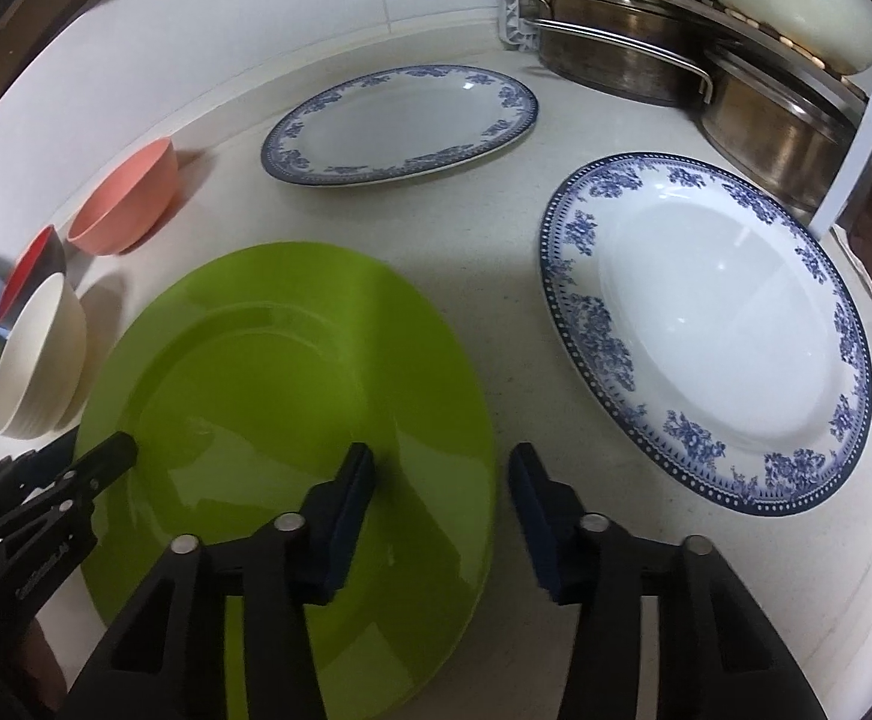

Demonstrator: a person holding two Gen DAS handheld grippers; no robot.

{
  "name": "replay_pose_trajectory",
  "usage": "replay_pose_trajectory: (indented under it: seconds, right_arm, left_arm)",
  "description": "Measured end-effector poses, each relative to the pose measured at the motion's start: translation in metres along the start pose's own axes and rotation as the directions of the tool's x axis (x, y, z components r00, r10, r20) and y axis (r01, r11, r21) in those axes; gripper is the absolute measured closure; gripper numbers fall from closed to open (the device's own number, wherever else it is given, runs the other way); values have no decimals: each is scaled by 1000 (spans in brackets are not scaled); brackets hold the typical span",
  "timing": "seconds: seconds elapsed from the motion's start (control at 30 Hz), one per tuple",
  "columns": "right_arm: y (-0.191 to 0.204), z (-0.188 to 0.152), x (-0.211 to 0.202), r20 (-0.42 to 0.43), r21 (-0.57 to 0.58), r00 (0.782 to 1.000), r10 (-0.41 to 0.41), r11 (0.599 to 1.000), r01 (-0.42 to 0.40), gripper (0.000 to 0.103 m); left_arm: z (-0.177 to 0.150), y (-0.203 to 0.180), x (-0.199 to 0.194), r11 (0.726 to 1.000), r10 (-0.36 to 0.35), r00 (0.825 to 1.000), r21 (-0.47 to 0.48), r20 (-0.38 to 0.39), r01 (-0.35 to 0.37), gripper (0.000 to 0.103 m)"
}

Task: Organize plates and bowls
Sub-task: 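Close both grippers on the rim of the lime-green plate, then lift and carry the green plate toward the counter beside the sink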

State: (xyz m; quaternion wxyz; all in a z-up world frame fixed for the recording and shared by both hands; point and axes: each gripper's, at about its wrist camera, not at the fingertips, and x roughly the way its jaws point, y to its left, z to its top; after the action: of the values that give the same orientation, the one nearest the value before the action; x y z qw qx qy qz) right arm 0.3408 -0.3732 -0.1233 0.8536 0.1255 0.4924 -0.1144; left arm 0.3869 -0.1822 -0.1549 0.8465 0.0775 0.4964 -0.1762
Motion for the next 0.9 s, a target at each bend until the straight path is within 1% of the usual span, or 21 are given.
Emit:
replay_pose_trajectory:
  seconds: [0.2, 0.3, 0.4, 0.6, 0.73, 0.9]
  right_arm:
    - [3, -1, -2, -4, -12, 1000, -14, 1000, 14, 62]
    - [5, -4, -6, 3, -25, 1000, -25, 999, 25, 62]
    - [9, -8, -13, 13, -42, 999, -33, 999, 34, 62]
    - [15, -15, -31, 29, -47, 999, -26, 999, 28, 62]
    - [25, -22, -49, 54, -62, 998, -24, 998, 28, 62]
    - [37, -32, -70, 81, -78, 997, -8, 997, 15, 62]
  left_arm:
    - [-5, 2, -3, 1000, -11, 1000, -12, 6, 11, 64]
    - [-8, 5, -6, 999, -22, 1000, -30, -1, 22, 64]
    - [-13, 7, -13, 999, -24, 1000, -36, 10, 24, 64]
    - [-24, 15, -37, 999, -24, 999, -39, 42, 26, 64]
    - [-33, 23, -56, 998, -22, 997, -49, 69, 25, 64]
    - [-46, 38, -83, 998, -3, 995, -61, 103, 9, 64]
